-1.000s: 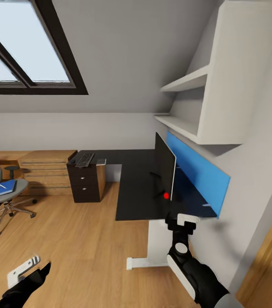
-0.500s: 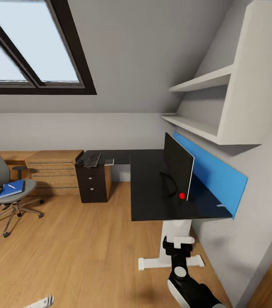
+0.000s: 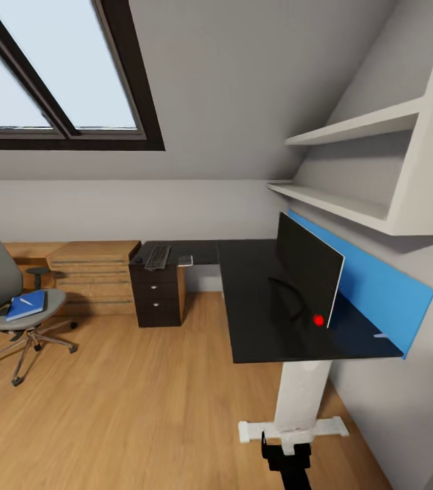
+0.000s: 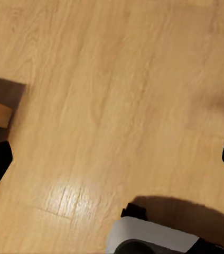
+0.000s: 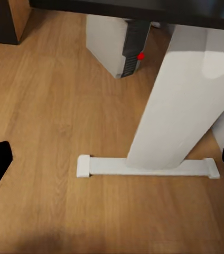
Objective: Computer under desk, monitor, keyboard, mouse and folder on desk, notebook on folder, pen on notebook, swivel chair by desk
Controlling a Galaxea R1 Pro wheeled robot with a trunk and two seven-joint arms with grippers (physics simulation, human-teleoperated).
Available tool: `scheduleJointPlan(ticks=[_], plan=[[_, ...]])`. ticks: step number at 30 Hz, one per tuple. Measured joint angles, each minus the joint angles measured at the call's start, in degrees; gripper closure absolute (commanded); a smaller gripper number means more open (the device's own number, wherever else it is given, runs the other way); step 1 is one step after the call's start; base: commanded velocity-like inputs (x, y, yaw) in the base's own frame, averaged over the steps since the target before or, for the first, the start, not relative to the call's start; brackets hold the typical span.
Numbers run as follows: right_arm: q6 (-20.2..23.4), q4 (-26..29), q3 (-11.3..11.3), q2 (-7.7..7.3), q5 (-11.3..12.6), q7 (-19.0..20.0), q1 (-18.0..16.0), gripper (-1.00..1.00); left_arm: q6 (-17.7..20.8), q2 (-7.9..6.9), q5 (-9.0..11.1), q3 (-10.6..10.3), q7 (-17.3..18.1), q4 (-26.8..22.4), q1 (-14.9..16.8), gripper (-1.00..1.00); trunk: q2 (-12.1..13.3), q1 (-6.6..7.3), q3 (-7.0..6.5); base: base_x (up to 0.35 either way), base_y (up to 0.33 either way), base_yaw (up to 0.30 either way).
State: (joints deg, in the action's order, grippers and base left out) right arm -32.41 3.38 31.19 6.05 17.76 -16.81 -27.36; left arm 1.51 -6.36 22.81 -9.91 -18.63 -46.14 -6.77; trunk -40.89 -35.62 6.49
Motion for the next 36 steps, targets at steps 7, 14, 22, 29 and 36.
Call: scheduleJointPlan(ticks=[7,14,22,29,36], plan=[[-1.89,-2.82,0.23,1.33,0.23,4.82,0.37,-1.0,-3.29,0.92,-5.29,0.26,6.69,3.34,0.15,-1.0,0.0,0.0,0.0,0.243,0.271,0.0],[-2.12,-2.86,0.17,1.53,0.22,5.61,0.85,-1.0,-3.41,0.97,-5.25,0.33,7.12,4.06,0.4,-1.0,0.0,0.0,0.0,0.242,0.271,0.0],[-4.8,-2.86,0.22,1.64,0.23,5.68,1.66,-1.0,-3.38,0.92,-4.95,0.52,9.39,4.1,0.43,-1.0,0.0,0.0,0.0,0.237,0.271,0.0],[-7.95,-2.87,0.28,1.81,0.22,5.67,2.74,-1.0,-3.29,0.68,-0.35,0.98,10.45,4.23,0.63,-1.0,-0.01,0.0,0.0,0.284,0.224,0.0],[-9.91,-2.87,0.3,1.91,0.21,5.61,3.59,-1.0,-3.34,0.68,1.42,3.76,10.44,5.12,1.64,-1.0,-0.01,0.0,0.0,0.295,0.207,0.0]])
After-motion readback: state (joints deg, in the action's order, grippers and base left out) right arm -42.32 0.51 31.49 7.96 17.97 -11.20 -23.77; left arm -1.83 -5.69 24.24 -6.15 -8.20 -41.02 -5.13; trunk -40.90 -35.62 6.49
